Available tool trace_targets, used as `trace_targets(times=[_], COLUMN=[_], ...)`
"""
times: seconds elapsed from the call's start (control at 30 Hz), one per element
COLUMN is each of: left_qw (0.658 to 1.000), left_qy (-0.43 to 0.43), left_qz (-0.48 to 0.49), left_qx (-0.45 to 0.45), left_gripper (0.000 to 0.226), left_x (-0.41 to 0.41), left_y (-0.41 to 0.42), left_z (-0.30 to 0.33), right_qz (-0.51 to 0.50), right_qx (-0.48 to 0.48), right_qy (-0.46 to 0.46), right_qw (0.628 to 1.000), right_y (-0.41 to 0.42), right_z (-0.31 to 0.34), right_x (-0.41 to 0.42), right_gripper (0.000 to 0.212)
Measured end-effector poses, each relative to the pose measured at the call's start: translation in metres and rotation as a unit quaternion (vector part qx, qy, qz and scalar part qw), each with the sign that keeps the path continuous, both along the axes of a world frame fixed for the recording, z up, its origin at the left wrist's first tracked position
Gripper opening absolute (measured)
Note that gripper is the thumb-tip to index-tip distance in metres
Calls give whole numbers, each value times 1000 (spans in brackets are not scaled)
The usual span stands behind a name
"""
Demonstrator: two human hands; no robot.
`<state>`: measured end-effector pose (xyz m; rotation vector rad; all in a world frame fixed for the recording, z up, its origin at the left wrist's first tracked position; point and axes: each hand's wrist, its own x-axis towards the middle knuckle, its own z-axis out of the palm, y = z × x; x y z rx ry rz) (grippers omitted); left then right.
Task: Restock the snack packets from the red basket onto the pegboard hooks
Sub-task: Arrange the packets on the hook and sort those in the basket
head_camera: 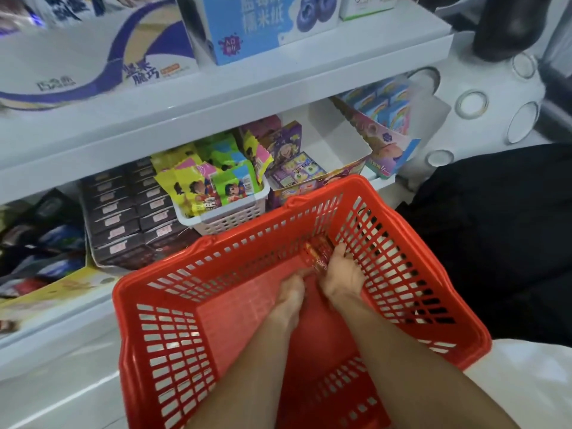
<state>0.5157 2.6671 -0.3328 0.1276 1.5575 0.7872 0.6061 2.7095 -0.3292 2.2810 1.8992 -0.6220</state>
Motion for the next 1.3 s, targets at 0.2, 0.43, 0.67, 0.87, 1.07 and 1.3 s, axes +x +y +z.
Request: trace_targets(times=[0.2,0.43,0.67,0.87,1.07,1.3], left_qw=[998,984,952,887,873,922], left_qy=[9,-71,96,206,190,54], left_qz=[-30,-61,-178,-289,-326,-266], left_qx=[49,150,231,294,310,276], left_gripper=[41,58,68,76,80,81], left_x=[-19,-24,-22,-24,-24,-31], left_y=[-8,-19,-38,-51,-43,-57], left_z=[-6,1,-10,-19,-11,175], right_qz=[-99,-151,-117,-210,-153,-127], right_qx=[-74,-192,-217,-205,-191,-230], right_qy=[262,505,434,428,413,434], right_qw=[957,828,866,855,877,862], right_y=[1,-23,-31,-43,-44,-49], right_z=[0,14,32,16,35,205], right_x=[25,37,32,35,44,48], right_gripper=[83,70,82,17,56,57])
